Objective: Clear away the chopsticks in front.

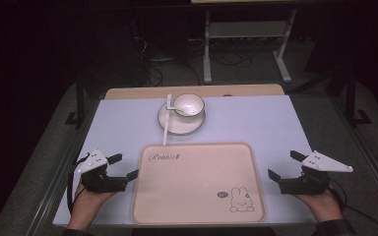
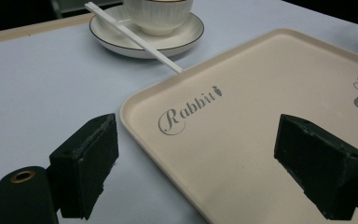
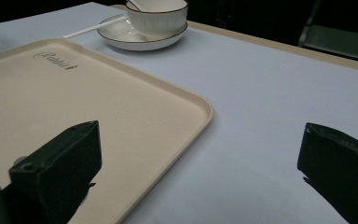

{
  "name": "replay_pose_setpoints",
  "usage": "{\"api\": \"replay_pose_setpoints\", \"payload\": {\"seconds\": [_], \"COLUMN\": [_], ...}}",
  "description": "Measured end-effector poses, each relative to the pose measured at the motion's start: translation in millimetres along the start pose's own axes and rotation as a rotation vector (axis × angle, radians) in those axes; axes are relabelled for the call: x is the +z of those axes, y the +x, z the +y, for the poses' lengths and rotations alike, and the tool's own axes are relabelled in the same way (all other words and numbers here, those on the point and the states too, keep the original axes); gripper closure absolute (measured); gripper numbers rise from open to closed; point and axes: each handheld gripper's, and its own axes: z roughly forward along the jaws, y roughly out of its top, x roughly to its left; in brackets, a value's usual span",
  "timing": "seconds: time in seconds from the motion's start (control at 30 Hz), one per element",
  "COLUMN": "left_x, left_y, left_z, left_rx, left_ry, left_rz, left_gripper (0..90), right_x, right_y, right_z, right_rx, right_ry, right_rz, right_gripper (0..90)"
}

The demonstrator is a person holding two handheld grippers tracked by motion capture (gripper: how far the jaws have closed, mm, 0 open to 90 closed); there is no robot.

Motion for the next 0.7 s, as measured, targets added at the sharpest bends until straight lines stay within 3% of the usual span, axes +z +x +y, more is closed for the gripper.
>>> {"api": "replay_pose_setpoints", "payload": {"seconds": [0.2,0.4,0.7], "left_x": [10.3,19.6,48.4], "left_y": [5.9,11.9,17.3], "left_z": [11.4,23.9,43.9], "left_rx": [-0.027,-0.021,-0.001], "left_ry": [0.045,0.068,0.125], "left_rz": [-0.011,-0.006,-0.006], "left_gripper": [13.4,13.4,13.4], "right_x": [0.7,-0.5,-1.7], "right_y": [-0.5,-0.2,-1.2], "right_z": [-0.5,-0.9,-1.5], "right_rx": [-0.002,-0.004,0.0], "right_ry": [0.007,0.012,0.012], "right_rz": [0.0,0.0,-0.005], "right_gripper": [0.0,0.0,0.0]}}
